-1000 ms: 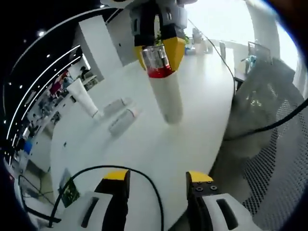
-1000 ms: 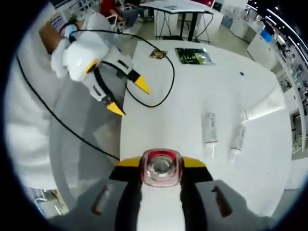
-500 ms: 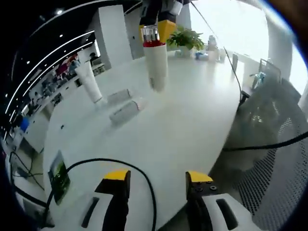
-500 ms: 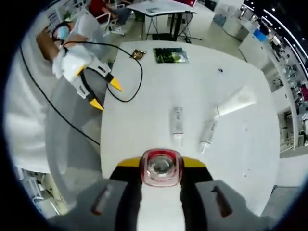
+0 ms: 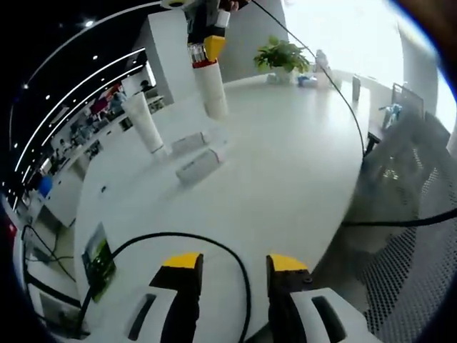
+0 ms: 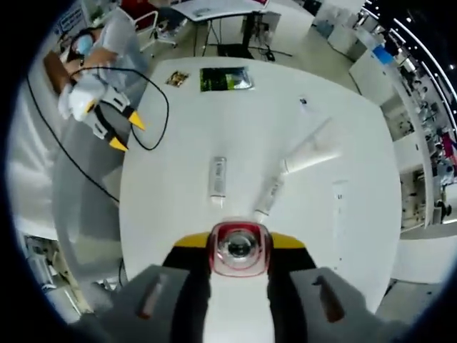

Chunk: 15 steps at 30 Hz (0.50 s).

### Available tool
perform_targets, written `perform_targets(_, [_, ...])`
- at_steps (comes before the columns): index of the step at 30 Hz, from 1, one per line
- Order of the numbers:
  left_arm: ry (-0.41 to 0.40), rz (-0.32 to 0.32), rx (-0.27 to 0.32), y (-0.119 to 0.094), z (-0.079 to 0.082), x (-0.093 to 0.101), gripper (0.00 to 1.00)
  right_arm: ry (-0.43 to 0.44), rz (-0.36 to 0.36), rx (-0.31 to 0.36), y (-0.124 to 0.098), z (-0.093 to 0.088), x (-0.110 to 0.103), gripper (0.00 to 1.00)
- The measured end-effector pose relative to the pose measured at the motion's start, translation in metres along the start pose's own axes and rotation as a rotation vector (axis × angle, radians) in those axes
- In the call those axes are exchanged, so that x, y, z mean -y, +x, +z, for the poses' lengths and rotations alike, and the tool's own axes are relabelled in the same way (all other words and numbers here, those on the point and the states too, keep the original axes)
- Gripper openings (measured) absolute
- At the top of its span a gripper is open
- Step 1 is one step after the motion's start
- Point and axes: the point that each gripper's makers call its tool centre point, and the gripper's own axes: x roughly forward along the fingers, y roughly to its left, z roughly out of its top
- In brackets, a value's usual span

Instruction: Arrange the skincare products in the storage area until every visible bottle or jar stands upright without overlapping.

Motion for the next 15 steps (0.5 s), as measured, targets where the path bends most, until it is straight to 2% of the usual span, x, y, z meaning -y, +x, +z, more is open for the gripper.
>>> perform_targets(5, [0.007, 0.024, 0.013, -0.003, 0.001, -0.005, 0.35, -0.025, -0.017, -0.011, -0.005, 0.006, 0.025, 0.28])
perform_targets(9, [0.014, 0.015, 0.001, -0.002, -0.001, -0.002, 0.35, -0.046, -0.027, -0.026, -0.008, 0.011, 0.040, 0.28])
perform_targets(15, [-0.002, 0.023, -0.009, -0.002, -0.004, -0.004, 0.35, -0.063, -0.028, -0.045, 0.000, 0.015, 0.063, 0.28])
